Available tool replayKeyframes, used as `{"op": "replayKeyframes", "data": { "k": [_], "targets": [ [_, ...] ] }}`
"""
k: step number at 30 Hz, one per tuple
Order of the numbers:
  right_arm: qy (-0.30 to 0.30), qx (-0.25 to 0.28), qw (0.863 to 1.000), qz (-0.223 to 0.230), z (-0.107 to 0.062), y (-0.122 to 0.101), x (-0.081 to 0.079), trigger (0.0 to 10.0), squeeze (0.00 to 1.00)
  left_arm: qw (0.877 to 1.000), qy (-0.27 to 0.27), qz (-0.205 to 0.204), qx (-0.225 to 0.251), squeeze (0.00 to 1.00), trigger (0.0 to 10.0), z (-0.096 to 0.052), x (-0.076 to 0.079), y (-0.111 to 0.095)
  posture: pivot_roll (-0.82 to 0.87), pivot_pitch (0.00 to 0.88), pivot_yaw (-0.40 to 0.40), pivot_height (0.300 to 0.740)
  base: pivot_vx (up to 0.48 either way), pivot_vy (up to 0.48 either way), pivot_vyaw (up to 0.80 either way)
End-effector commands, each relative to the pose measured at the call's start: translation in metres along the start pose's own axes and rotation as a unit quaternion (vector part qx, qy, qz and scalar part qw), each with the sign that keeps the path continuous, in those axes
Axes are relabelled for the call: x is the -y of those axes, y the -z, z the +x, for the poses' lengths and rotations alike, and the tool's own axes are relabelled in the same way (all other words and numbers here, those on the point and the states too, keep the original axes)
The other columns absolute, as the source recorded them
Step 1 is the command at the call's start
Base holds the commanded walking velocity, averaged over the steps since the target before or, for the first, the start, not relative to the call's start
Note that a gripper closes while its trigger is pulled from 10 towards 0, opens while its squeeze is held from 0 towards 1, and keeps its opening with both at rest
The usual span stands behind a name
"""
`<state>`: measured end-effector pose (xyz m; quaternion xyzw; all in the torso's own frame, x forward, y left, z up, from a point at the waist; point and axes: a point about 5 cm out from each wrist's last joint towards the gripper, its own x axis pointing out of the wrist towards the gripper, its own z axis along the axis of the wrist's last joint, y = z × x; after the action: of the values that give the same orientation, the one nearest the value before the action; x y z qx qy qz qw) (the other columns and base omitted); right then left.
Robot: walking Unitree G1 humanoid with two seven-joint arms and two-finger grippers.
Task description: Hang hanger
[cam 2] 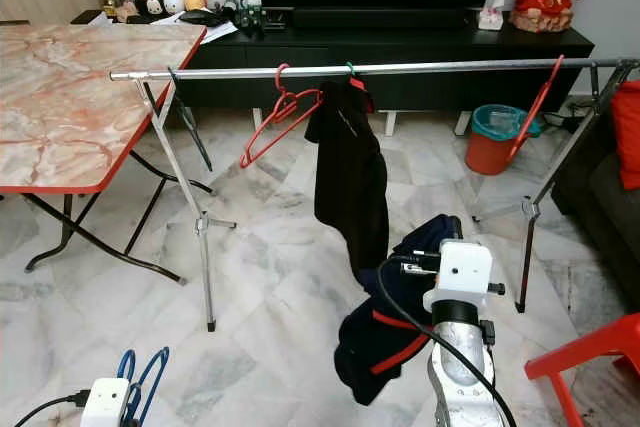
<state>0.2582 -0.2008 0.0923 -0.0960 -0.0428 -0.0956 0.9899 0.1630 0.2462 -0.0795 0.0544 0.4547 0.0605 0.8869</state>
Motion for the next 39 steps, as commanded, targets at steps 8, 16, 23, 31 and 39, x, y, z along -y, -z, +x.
{"op": "replayKeyframes", "data": {
  "k": [8,16,23,31,39],
  "targets": [
    [-0.015,0.014,1.000,-0.015,0.010,-0.018,-0.004,10.0,0.00,0.999,-0.003,-0.030,-0.024,0.00,10.0,-0.004,0.002,0.019,-0.05,0.000,-0.054,0.740,0.000,0.326,0.00],
    [-0.026,0.019,0.999,-0.036,0.012,-0.022,-0.012,10.0,0.00,0.999,0.004,-0.027,-0.025,0.00,10.0,-0.004,0.003,0.020,-0.06,0.000,-0.054,0.740,0.000,0.278,0.00],
    [-0.026,0.035,0.999,-0.032,0.019,-0.031,-0.011,10.0,0.00,0.999,0.009,-0.026,-0.028,0.00,10.0,-0.005,0.004,0.021,-0.06,0.000,-0.057,0.740,0.000,0.120,0.00],
    [-0.021,0.040,0.999,-0.027,0.025,-0.035,-0.014,10.0,0.00,0.999,0.007,-0.030,-0.026,0.00,10.0,-0.004,0.003,0.018,-0.06,0.000,-0.051,0.740,0.000,0.418,0.00],
    [-0.021,0.044,0.998,-0.027,0.028,-0.037,-0.015,10.0,0.00,0.999,0.011,-0.027,-0.022,0.00,10.0,-0.003,0.004,0.015,-0.06,0.000,-0.047,0.740,0.000,0.419,0.00]
  ]
}}
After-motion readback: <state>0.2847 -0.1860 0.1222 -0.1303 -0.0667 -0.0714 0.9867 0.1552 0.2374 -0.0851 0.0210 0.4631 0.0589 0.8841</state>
